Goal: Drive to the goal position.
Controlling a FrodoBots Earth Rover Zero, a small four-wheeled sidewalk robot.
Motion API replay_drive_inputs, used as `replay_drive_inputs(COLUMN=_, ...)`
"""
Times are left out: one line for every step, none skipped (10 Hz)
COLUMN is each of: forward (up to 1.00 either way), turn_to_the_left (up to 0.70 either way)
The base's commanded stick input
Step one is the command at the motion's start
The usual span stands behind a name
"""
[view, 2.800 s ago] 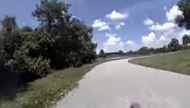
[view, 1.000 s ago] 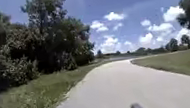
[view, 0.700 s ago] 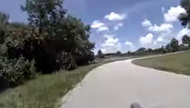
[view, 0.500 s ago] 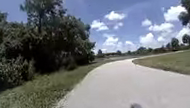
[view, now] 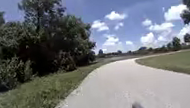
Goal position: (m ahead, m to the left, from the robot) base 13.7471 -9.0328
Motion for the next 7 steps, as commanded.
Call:
replay_drive_inputs(forward=0.70, turn_to_the_left=0.00)
replay_drive_inputs(forward=0.70, turn_to_the_left=0.00)
replay_drive_inputs(forward=0.70, turn_to_the_left=0.00)
replay_drive_inputs(forward=0.70, turn_to_the_left=0.00)
replay_drive_inputs(forward=0.70, turn_to_the_left=0.00)
replay_drive_inputs(forward=0.70, turn_to_the_left=0.00)
replay_drive_inputs(forward=0.70, turn_to_the_left=0.00)
